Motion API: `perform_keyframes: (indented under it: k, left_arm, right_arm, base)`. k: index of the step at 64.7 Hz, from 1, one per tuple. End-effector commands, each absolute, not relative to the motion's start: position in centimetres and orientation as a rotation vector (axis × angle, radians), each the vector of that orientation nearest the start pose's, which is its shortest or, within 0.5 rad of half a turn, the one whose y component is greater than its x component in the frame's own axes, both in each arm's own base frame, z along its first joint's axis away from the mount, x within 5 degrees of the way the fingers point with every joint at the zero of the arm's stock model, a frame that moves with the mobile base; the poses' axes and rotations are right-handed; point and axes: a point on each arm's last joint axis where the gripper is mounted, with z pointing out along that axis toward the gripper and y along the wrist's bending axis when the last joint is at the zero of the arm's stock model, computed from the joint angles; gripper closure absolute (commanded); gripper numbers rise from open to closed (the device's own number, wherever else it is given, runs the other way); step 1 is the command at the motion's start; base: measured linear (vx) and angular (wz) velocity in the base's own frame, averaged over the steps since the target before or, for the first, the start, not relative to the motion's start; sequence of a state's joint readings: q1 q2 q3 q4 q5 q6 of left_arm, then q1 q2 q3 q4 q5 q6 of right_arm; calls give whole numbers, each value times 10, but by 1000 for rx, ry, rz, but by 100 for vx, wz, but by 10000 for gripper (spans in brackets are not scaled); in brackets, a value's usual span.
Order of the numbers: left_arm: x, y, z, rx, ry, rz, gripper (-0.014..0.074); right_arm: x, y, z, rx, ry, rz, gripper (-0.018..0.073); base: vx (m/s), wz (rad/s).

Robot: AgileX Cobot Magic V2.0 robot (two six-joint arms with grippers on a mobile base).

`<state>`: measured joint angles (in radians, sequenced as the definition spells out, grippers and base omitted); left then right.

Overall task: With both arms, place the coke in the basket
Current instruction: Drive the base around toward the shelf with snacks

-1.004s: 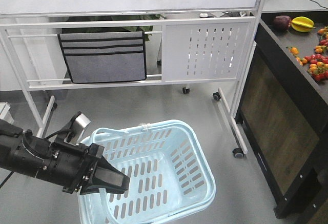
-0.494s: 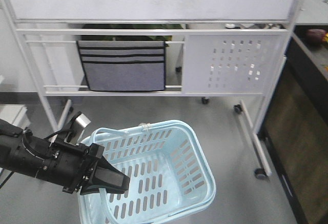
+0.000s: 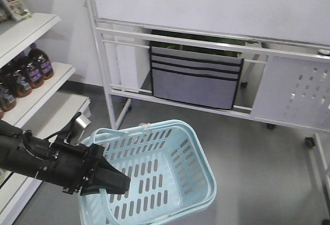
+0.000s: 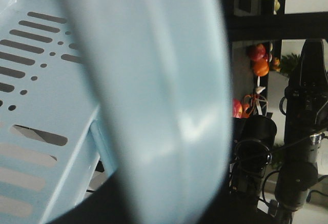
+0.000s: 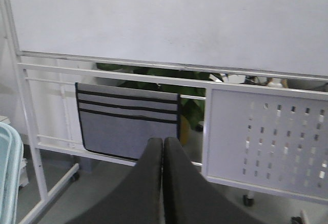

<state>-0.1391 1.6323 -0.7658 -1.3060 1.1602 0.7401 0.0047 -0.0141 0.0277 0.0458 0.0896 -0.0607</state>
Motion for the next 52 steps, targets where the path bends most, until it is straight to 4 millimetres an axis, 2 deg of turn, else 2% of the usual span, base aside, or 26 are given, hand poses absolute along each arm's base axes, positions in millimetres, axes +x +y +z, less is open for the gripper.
perform_keyframes:
  k: [1, 52]
  left_arm:
    - [245, -120, 225, 110, 2535, -1756, 603]
    - [245, -120, 225, 110, 2535, -1756, 603]
  right_arm:
    - [56, 0, 200, -20, 1509, -21, 569]
    - [56, 0, 200, -20, 1509, -21, 569]
  base:
    - [19, 57]
    - [17, 59]
